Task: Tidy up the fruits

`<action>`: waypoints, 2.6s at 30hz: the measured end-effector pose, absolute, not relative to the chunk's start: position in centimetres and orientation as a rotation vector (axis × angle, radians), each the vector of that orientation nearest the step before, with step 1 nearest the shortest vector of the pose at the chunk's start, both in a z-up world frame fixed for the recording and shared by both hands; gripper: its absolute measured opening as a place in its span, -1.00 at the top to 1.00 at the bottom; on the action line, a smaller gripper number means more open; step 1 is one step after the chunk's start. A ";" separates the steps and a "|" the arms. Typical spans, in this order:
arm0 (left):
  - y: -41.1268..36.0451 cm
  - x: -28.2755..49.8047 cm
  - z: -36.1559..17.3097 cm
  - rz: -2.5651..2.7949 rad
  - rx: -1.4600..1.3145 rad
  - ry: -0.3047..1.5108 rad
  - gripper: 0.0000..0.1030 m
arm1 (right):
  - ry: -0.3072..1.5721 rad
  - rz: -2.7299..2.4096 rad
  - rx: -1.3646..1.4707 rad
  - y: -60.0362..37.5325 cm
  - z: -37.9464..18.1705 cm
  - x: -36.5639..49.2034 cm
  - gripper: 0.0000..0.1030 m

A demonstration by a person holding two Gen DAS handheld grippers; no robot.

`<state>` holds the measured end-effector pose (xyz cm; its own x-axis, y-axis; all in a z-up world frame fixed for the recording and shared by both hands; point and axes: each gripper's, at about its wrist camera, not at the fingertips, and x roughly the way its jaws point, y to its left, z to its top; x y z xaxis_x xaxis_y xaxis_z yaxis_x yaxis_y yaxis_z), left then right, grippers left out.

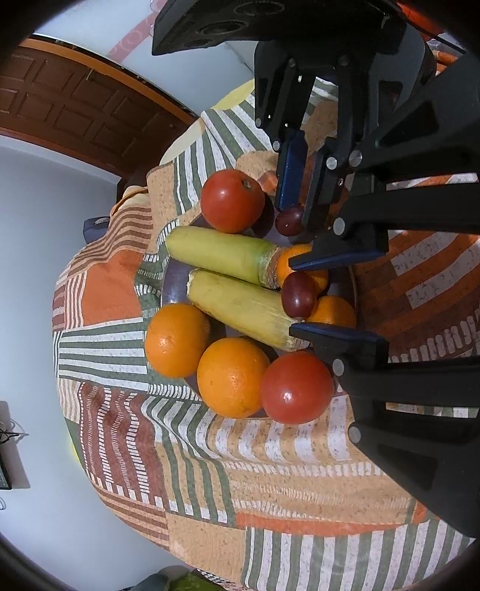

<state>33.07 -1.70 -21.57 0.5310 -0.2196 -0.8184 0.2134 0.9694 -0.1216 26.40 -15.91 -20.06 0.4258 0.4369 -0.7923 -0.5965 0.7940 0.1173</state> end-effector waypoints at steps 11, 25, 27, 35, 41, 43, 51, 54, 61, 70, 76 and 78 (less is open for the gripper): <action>-1.5 32.1 -20.9 -0.260 -0.015 0.963 0.26 | 0.947 0.650 -0.174 -16.0 -19.9 26.5 0.49; -0.3 25.0 -10.8 -0.177 -0.017 0.676 0.26 | 0.702 0.601 -0.108 -19.2 -10.6 22.2 0.49; -0.3 23.2 -8.8 -0.164 -0.013 0.617 0.26 | 0.641 0.592 -0.098 -19.7 -8.4 20.8 0.49; -1.3 14.9 -0.8 -0.124 -0.008 0.380 0.26 | 0.397 0.567 -0.070 -20.4 -1.1 14.1 0.49; -0.9 9.9 2.7 -0.111 -0.031 0.264 -0.19 | 0.254 0.558 -0.044 -20.6 2.0 9.5 0.49; -0.9 8.6 3.3 -0.102 -0.029 0.236 -0.34 | 0.225 0.550 -0.039 -20.7 2.4 8.6 0.49; -0.9 5.5 4.3 -0.070 -0.010 0.176 -0.79 | 0.158 0.500 -0.028 -20.3 2.4 7.3 -0.17; -0.7 5.1 4.1 -0.061 -0.020 0.175 -0.91 | 0.138 0.474 -0.015 -20.3 2.4 7.1 -0.54; -0.4 5.3 3.5 -0.050 -0.031 0.191 -0.99 | 0.115 0.425 0.001 -20.3 2.5 5.9 -0.97; -0.3 5.2 2.8 -0.044 -0.035 0.205 -1.00 | 0.125 0.417 0.014 -21.1 1.8 5.1 -1.00; -0.4 5.3 2.7 -0.045 -0.032 0.203 -1.00 | 0.125 0.416 0.012 -21.1 1.9 4.9 -1.00; -0.4 5.3 2.6 -0.044 -0.031 0.203 -1.00 | 0.126 0.416 0.011 -21.1 1.9 4.9 -1.00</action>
